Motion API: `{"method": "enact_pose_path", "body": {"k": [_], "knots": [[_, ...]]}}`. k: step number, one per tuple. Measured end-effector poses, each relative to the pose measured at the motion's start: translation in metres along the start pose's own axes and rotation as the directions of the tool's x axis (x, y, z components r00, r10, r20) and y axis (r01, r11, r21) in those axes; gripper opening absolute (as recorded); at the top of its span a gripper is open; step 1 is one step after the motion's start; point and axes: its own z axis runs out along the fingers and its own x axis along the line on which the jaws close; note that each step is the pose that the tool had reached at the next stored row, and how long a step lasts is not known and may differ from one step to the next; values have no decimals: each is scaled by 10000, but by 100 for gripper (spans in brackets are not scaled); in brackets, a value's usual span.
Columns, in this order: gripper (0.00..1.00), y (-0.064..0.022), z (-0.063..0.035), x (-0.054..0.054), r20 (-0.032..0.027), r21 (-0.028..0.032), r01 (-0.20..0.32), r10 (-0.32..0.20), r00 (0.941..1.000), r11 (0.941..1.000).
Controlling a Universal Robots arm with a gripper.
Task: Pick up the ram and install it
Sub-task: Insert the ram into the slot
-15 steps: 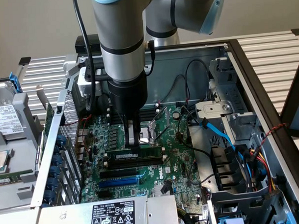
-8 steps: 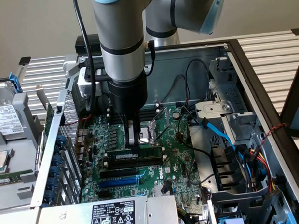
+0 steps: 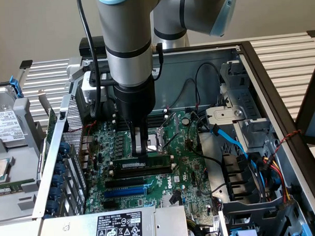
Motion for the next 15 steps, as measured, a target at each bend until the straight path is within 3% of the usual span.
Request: {"method": "enact_pose_path", "body": {"k": [15], "knots": [[12, 5, 28, 1, -5, -4, 0, 0, 10000, 10000]]}}
